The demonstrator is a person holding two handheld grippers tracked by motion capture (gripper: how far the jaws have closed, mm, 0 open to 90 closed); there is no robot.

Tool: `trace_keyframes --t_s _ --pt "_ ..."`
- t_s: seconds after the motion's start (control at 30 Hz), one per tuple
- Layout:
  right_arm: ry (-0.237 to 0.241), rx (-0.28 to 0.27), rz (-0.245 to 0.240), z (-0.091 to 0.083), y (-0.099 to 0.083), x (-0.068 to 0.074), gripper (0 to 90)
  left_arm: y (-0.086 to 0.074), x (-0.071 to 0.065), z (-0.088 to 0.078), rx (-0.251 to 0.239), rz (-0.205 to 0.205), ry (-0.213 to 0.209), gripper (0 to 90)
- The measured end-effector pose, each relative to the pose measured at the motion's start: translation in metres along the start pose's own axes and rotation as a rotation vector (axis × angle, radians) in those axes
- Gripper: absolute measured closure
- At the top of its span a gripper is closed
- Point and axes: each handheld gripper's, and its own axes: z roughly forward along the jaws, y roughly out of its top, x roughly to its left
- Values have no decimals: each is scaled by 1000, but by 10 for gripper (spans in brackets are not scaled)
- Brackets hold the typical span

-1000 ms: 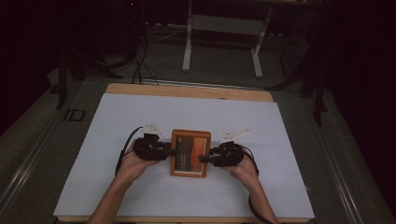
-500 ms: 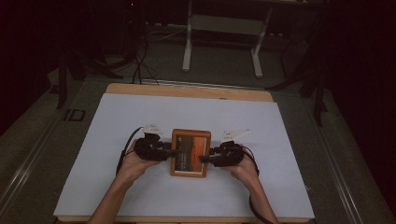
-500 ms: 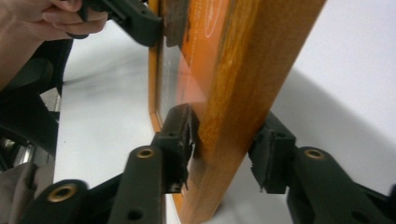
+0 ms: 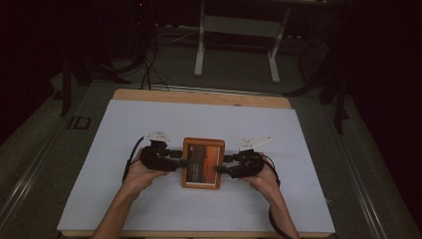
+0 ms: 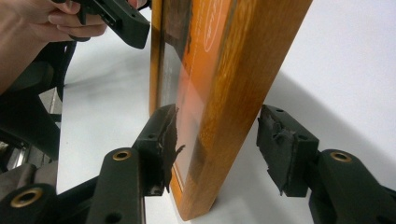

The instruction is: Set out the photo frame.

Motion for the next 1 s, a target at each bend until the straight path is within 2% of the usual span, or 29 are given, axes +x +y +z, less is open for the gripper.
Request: trace_keyframes --t_s 0.1,0.27,0.3,0.47,0.6,0.63,0.77,1.0 --pt "-10 -12 -10 -8 2 1 451 1 3 -8 -29 -12 -5 450" --pt "-22 -32 -10 -18 3 1 443 1 7 -15 -52 -21 2 438" --pt "-31 -40 -6 -25 3 -1 441 1 9 -19 -64 -26 5 437" --pt "-46 -55 7 -35 1 -5 440 1 13 -26 -81 -34 19 432" --pt "-71 -60 18 -45 -2 -9 435 -1 18 -31 -95 -43 46 430" --pt "-90 -58 22 -49 -4 -11 435 -2 20 -34 -106 -45 74 431" --pt "-106 -63 38 -54 -7 -15 435 -4 24 -37 -107 -57 99 431" --pt "-121 -49 42 -55 -10 -18 432 -6 28 -37 -82 -50 140 431"
